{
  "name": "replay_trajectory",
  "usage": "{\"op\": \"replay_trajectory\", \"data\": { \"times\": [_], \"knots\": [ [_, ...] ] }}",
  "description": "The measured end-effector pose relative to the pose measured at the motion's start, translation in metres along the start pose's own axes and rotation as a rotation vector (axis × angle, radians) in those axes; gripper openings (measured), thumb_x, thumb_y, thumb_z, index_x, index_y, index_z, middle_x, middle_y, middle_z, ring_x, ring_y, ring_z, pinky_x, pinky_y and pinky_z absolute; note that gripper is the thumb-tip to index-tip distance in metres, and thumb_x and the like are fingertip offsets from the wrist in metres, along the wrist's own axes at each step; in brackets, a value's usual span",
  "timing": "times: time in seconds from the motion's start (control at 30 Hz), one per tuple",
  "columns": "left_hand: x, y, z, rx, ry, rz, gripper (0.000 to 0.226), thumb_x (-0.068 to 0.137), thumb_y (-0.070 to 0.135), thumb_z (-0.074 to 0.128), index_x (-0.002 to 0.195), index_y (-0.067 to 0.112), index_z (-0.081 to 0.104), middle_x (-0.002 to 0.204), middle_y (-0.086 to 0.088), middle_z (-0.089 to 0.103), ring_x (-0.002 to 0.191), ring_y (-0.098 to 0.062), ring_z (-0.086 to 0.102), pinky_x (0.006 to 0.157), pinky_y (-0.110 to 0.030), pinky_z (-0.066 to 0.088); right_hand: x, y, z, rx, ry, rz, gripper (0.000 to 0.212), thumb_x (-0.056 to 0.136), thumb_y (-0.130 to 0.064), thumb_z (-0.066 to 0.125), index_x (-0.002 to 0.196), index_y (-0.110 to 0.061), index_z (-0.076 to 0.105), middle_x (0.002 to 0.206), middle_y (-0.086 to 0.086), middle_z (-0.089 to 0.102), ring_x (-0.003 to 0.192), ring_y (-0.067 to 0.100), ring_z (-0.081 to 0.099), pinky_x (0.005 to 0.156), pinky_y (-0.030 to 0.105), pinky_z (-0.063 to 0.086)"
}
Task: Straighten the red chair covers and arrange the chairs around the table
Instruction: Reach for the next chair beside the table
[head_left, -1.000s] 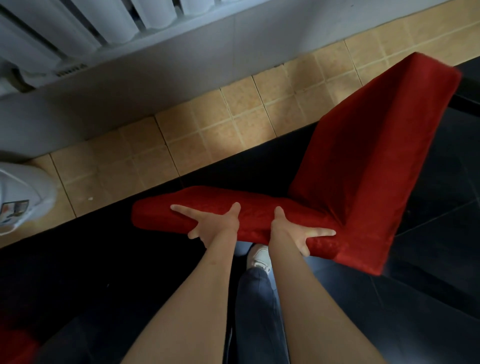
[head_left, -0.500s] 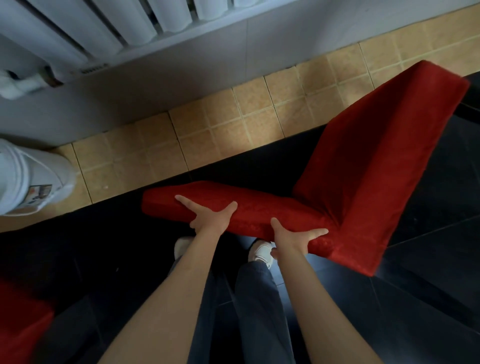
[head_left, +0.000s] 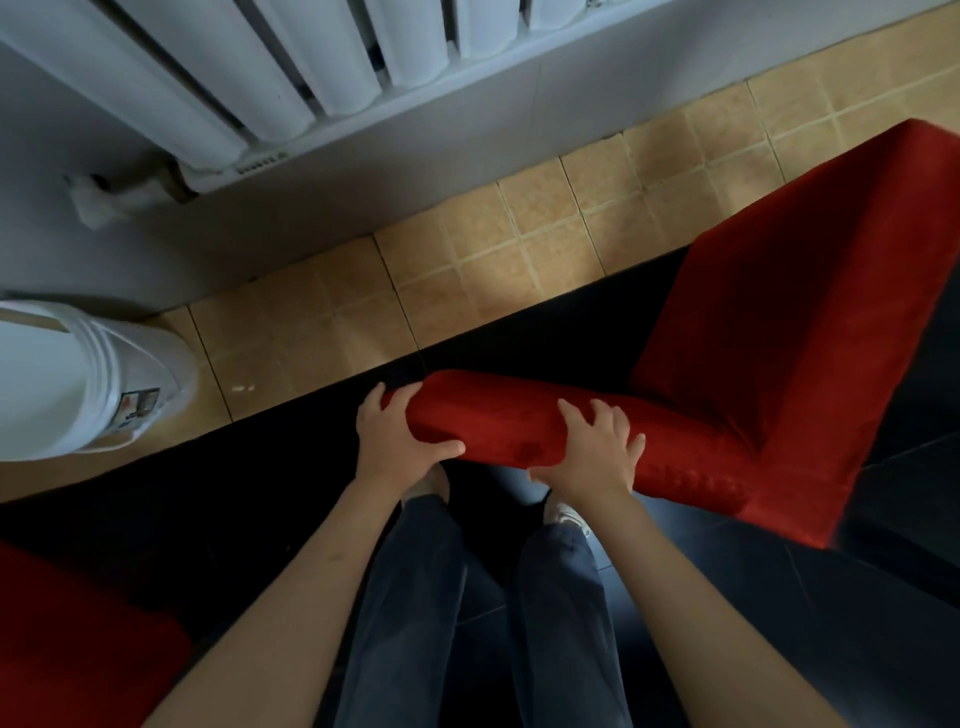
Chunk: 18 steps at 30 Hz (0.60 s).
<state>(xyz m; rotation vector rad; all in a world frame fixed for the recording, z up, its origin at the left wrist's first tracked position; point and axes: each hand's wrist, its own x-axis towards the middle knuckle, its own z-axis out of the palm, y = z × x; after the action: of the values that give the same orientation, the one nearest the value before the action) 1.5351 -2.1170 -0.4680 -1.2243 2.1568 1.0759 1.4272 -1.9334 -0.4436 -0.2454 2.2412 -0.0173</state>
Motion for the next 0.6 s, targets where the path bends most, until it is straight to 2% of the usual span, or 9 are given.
{"op": "replay_trajectory", "data": {
  "times": [0.1, 0.27, 0.37, 0.6],
  "knots": [
    [0.009, -0.011, -0.004, 0.001, -0.046, 0.077, 0.097, 0.052, 0.041, 0.089, 0.138, 0.032, 0.044, 0.153, -0.008, 0.021, 0.140, -0.030, 0.019, 0.112, -0.049, 0.026, 0.008, -0.015, 0.012, -0.043, -0.087, -0.089, 0.111, 0.069, -0.049, 0.080, 0.153, -0.034, 0.009, 0.161, 0.006, 0.005, 0.147, 0.031, -0.007, 0.114, 0.058, -0.004],
    [0.020, -0.024, -0.003, 0.028, -0.083, 0.191, 0.098, 0.051, 0.041, 0.090, 0.137, 0.031, 0.044, 0.142, -0.001, 0.029, 0.131, -0.023, 0.029, 0.105, -0.039, 0.033, 0.022, -0.035, 0.025, -0.078, -0.082, -0.122, 0.119, 0.063, -0.055, 0.081, 0.151, -0.040, 0.003, 0.160, 0.003, 0.008, 0.147, 0.032, -0.005, 0.109, 0.067, -0.005],
    [0.024, -0.030, -0.007, 0.037, -0.118, 0.244, 0.100, 0.052, 0.040, 0.090, 0.139, 0.029, 0.042, 0.139, 0.000, 0.030, 0.129, -0.021, 0.031, 0.104, -0.039, 0.038, 0.027, -0.040, 0.031, -0.139, -0.045, -0.132, 0.121, 0.060, -0.061, 0.080, 0.151, -0.041, 0.003, 0.159, 0.003, 0.011, 0.147, 0.032, -0.001, 0.106, 0.071, -0.005],
    [0.035, -0.040, -0.015, 0.099, -0.178, 0.337, 0.100, 0.053, 0.039, 0.091, 0.139, 0.030, 0.041, 0.138, 0.000, 0.034, 0.124, -0.020, 0.043, 0.102, -0.039, 0.043, 0.031, -0.039, 0.040, -0.214, 0.037, -0.186, 0.121, 0.059, -0.062, 0.079, 0.151, -0.037, 0.005, 0.157, -0.002, 0.020, 0.147, 0.026, 0.007, 0.108, 0.067, -0.008]
  ]
}}
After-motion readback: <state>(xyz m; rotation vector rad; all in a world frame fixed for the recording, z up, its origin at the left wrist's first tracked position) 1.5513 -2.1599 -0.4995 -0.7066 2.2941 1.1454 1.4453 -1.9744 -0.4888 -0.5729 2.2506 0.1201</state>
